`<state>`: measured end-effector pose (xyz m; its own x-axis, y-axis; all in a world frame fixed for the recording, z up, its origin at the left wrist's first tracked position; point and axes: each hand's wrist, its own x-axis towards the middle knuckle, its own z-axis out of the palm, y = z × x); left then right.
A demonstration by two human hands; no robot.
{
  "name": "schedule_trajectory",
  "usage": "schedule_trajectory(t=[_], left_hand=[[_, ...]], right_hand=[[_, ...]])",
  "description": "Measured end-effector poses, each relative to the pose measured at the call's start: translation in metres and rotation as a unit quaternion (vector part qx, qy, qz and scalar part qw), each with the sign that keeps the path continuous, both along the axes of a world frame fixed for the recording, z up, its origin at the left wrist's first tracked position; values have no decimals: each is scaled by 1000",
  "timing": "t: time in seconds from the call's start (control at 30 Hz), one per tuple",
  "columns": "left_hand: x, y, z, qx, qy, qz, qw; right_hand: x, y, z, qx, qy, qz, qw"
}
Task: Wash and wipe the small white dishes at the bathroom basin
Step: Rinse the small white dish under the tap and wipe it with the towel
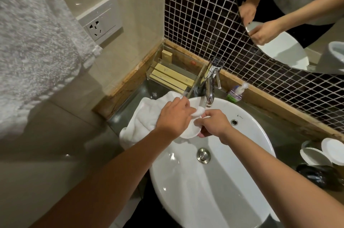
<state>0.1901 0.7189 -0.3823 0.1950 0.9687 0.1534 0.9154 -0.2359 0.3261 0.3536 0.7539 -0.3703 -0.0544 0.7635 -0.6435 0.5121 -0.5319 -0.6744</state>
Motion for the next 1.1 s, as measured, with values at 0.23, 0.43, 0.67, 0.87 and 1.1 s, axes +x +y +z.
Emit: schedule_trajectory(t=[0.23, 0.43, 0.67, 0.87, 1.1], left_hand=[[3, -17, -13, -27, -12, -126, 992], [5, -21, -20, 27, 15, -149, 988], [13, -29, -19, 71, 4, -128, 989], [14, -30, -24, 75, -97, -79, 989], [21, -25, -22, 31, -244, -13, 969]], right_hand=[[15, 3, 1, -50, 71, -60, 994], [19, -3, -3, -81, 138, -104, 982], [16, -6, -14, -91, 171, -132, 972], [14, -16, -20, -127, 251, -123, 952], [9, -20, -21, -115, 305, -140, 935]])
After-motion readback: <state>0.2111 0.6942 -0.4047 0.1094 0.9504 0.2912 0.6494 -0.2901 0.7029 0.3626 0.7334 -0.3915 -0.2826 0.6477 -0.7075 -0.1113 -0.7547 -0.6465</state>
